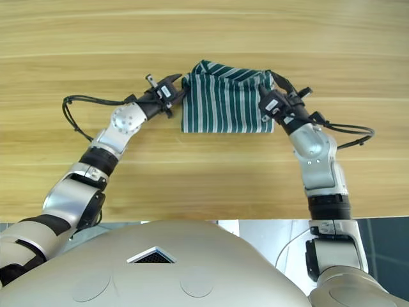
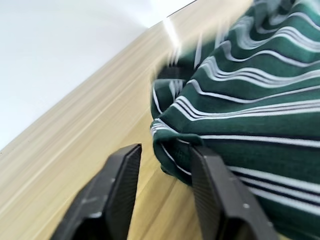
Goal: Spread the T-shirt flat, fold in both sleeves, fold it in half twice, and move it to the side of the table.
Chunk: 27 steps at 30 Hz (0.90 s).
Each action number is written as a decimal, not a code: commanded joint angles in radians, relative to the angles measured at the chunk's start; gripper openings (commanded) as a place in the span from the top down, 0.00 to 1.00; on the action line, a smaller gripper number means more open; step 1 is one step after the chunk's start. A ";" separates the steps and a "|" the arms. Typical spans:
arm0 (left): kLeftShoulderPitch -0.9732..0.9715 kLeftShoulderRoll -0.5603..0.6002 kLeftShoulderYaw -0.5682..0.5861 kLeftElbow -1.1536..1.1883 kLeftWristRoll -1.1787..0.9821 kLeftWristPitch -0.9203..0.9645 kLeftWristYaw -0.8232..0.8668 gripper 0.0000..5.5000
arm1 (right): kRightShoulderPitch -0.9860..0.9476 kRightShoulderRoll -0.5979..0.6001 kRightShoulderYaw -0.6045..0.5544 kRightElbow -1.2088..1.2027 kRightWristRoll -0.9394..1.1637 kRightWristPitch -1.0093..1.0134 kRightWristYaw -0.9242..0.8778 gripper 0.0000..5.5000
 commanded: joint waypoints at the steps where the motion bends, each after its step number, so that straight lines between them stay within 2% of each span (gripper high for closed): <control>1: 0.020 0.003 0.024 -0.019 -0.007 0.015 0.016 0.56 | -0.053 0.013 0.014 0.066 -0.020 0.006 -0.038 0.51; 4: 0.055 0.019 0.078 -0.086 -0.055 0.017 0.020 0.47 | -0.108 0.020 0.017 0.149 -0.052 0.017 -0.106 0.41; 7: 0.133 0.050 0.190 -0.197 -0.160 0.002 0.031 0.38 | -0.110 0.021 0.029 0.111 -0.078 -0.055 -0.160 0.39; 10: 0.232 0.057 0.332 -0.353 -0.351 -0.011 0.012 0.38 | -0.088 0.087 0.109 -0.030 -0.040 -0.141 -0.125 0.39; 13: 0.277 0.055 0.441 -0.424 -0.490 0.013 0.014 0.38 | -0.088 0.159 0.203 -0.066 -0.027 -0.168 -0.092 0.39; 18: 0.306 0.041 0.535 -0.420 -0.602 0.042 0.001 0.38 | -0.158 0.240 0.287 0.154 -0.056 -0.184 -0.097 0.39; 23: 0.305 0.028 0.576 -0.369 -0.610 0.021 0.003 0.38 | -0.231 0.256 0.221 0.494 0.036 -0.163 -0.093 0.39; 27: 0.321 0.016 0.604 -0.368 -0.610 0.009 0.016 0.38 | -0.253 0.250 0.076 0.571 0.256 0.045 0.048 0.39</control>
